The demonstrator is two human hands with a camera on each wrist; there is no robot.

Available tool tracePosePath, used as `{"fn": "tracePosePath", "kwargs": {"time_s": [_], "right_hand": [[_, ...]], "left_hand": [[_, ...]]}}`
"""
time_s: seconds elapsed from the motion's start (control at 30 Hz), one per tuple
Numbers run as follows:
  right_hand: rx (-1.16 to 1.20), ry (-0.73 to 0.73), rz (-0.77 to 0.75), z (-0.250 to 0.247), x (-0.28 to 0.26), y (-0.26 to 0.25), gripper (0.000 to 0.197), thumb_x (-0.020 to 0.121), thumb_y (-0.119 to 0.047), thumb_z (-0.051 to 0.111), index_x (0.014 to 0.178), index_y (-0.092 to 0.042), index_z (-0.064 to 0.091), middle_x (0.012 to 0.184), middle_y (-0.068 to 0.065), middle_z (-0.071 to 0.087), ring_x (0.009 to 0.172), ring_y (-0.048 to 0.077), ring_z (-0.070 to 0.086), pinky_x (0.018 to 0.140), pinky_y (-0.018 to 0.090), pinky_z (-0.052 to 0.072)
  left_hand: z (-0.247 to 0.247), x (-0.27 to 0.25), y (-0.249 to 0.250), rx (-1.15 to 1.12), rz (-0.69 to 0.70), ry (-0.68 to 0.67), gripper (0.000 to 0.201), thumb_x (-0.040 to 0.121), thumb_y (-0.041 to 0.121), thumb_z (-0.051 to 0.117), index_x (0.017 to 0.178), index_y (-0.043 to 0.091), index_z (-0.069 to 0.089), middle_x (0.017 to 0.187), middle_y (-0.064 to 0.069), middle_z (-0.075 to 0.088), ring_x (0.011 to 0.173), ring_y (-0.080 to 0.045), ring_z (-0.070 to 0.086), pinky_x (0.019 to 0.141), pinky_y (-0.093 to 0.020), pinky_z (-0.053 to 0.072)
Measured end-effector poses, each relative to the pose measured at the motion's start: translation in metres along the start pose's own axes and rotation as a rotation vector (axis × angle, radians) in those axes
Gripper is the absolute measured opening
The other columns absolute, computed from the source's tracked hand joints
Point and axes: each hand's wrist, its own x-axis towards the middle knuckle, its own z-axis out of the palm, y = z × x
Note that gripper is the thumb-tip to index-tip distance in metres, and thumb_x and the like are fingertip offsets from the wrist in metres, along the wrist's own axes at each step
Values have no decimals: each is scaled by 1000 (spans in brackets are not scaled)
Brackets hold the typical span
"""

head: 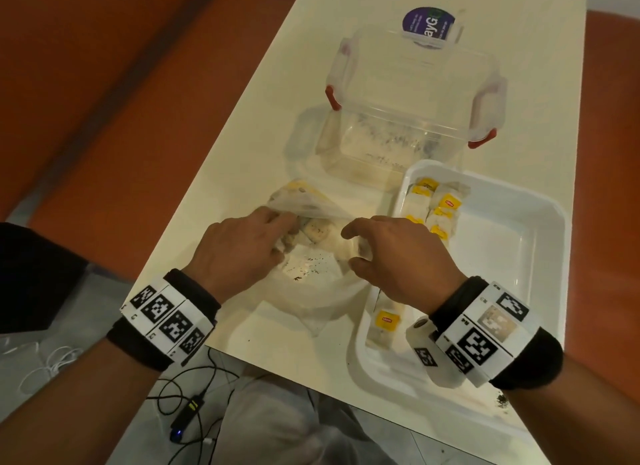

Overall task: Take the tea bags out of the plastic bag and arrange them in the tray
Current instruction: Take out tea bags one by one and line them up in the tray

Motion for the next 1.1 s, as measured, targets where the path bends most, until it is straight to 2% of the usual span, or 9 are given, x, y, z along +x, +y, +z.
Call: {"fn": "tracePosePath", "kwargs": {"time_s": [0.1, 0.23, 0.33, 0.43, 0.53, 0.6, 0.7, 0.9, 1.1], "right_hand": [[1, -10, -1, 1, 0, 1, 41, 94, -35, 60, 134, -32, 53, 114, -7, 63, 102, 22, 62, 68, 31, 44], [1, -14, 3, 0, -1, 1, 41, 94, -36, 60, 134, -33, 54, 113, -7, 63, 101, 22, 62, 70, 32, 47], [2, -15, 2, 1, -1, 1, 40, 94, -35, 59, 134, -32, 54, 113, -7, 63, 100, 22, 63, 70, 33, 48], [4, -11, -4, 0, -1, 1, 40, 94, -35, 59, 133, -31, 55, 112, -5, 63, 100, 23, 63, 72, 34, 50], [0, -12, -5, -1, -1, 1, 40, 94, -36, 60, 134, -31, 55, 112, -5, 64, 100, 23, 63, 75, 36, 53], [2, -11, -5, 0, -2, 1, 40, 94, -36, 60, 133, -31, 55, 112, -5, 64, 100, 23, 63, 76, 36, 53], [7, -7, -4, 1, -1, 1, 40, 94, -37, 60, 133, -31, 55, 114, -4, 64, 102, 23, 63, 76, 36, 52], [2, -22, 5, 2, -4, 2, 41, 94, -37, 60, 134, -31, 54, 118, -3, 64, 105, 25, 62, 77, 36, 52], [13, -18, 20, 1, -5, 3, 41, 94, -37, 59, 135, -31, 54, 118, -4, 64, 107, 24, 62, 76, 35, 50]], "left_hand": [[-3, 0, 0, -44, -22, 27, 27, 89, 26, 66, 113, 33, 56, 114, 8, 67, 72, -24, 63, 59, -31, 45], [-12, -1, -1, -243, -111, 64, 44, 87, 25, 69, 123, 36, 47, 89, 10, 67, 64, -15, 59, 56, -34, 47], [-18, -4, 0, -462, -172, 58, 44, 84, 24, 70, 120, 40, 50, 95, 14, 67, 66, -9, 63, 61, -33, 53], [-23, -6, 0, -597, -183, 18, 39, 85, 21, 70, 116, 42, 59, 94, 16, 64, 64, -3, 60, 61, -17, 47], [-26, -8, 1, -878, -226, -19, 43, 88, 7, 65, 117, 39, 64, 102, 8, 69, 78, -12, 67, 74, -30, 55], [-29, -9, 5, -1135, -310, -37, 43, 91, -1, 57, 116, 33, 66, 110, -1, 71, 87, -17, 68, 71, -34, 56], [-31, -8, 11, -1444, -441, -68, 36, 96, -3, 49, 112, 22, 68, 111, -8, 70, 82, -14, 69, 66, -34, 58], [-22, -12, 17, -1212, -341, 16, 21, 90, 1, 67, 98, 20, 70, 107, 0, 72, 90, -17, 71, 75, -33, 61], [-32, -10, 24, -1646, -468, -14, 16, 90, -1, 58, 88, 14, 58, 99, -12, 69, 81, -20, 68, 65, -28, 61]]}}
